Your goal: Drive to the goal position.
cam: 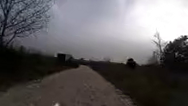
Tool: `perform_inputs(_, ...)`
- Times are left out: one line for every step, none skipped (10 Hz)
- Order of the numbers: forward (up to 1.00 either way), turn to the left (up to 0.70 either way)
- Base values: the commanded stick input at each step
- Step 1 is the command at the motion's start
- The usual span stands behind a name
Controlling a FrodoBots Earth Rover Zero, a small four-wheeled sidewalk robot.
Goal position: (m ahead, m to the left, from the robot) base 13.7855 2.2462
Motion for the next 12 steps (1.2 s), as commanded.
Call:
perform_inputs(0.70, 0.00)
perform_inputs(0.70, 0.00)
perform_inputs(0.70, 0.00)
perform_inputs(0.70, 0.00)
perform_inputs(0.70, 0.00)
perform_inputs(0.70, 0.00)
perform_inputs(0.70, 0.00)
perform_inputs(0.70, 0.00)
perform_inputs(0.70, 0.00)
perform_inputs(0.70, 0.00)
perform_inputs(0.70, 0.00)
perform_inputs(0.70, 0.00)
